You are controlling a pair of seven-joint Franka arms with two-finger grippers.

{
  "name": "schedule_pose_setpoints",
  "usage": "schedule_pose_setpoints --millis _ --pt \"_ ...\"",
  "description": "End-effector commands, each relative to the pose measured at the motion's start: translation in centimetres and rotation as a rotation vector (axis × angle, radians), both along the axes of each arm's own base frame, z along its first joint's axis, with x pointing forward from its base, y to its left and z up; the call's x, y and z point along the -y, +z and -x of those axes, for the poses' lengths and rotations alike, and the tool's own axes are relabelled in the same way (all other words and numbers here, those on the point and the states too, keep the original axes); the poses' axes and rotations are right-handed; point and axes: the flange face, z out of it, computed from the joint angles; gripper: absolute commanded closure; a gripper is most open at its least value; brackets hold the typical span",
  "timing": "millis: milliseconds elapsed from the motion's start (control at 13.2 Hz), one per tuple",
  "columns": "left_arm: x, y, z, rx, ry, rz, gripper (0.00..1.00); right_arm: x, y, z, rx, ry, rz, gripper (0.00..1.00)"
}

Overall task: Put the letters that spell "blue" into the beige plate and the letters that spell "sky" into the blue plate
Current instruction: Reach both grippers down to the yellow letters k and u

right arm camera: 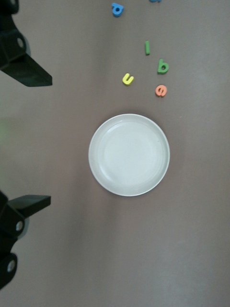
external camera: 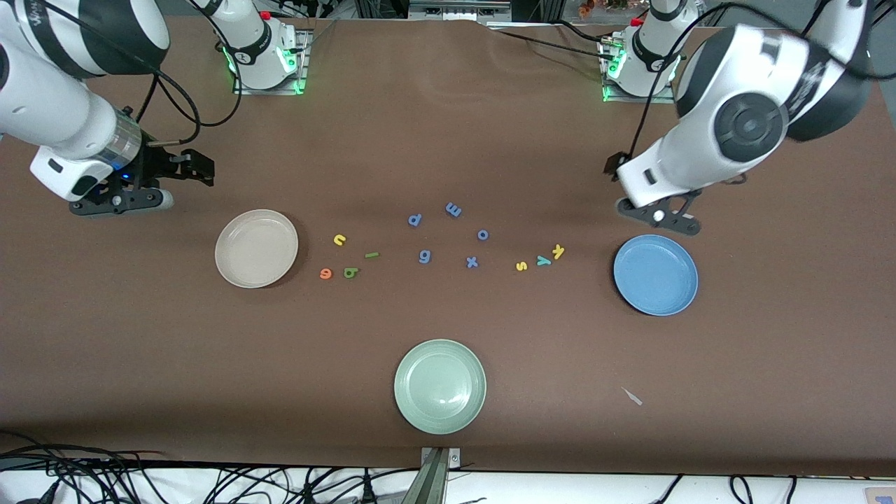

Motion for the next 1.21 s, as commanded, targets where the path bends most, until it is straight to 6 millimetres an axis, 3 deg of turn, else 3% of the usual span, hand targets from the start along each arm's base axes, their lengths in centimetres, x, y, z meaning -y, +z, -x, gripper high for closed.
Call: schedule_pose_setpoints --millis 0,152,303,455,606,834,985,1137 --pt "1.9 -4.3 -1.9 0.017 -0.023 0.007 0.0 -3.6 -2.7 0.0 0.026 -0.021 -0.001 0.01" --pt "3.5 -8.3 -2.9 0.044 -0.041 0.017 0.0 -5.7 -4.9 -0.2 0.034 -0.053 -0.001 0.01" --pt "3.9 -11.9 -3.5 0.074 -0.044 0.027 0.01 -7.8 -7.7 -0.3 0.038 -0.056 0.002 0.01" --pt "5.3 -14.8 -2.3 0.089 -0.108 0.046 0.01 -10.4 -11.3 0.1 0.071 -0.092 -0.001 0.01" --pt "5.0 -18.1 -0.8 0.104 -0.241 0.09 0.02 -13.3 -15.8 0.4 0.104 -0.135 -0.042 0.01" --pt "4.1 -22.1 1.5 0.138 -0.357 0.126 0.04 -14.1 -21.4 1.8 0.125 -0.184 0.0 0.01" --pt "4.0 -24.4 2.7 0.176 -0.398 0.146 0.08 -13.9 -24.1 2.4 0.133 -0.183 0.032 0.01" --pt "4.8 -25.9 2.6 0.206 -0.421 0.158 0.11 -14.2 -25.9 2.5 0.13 -0.214 0.019 0.01"
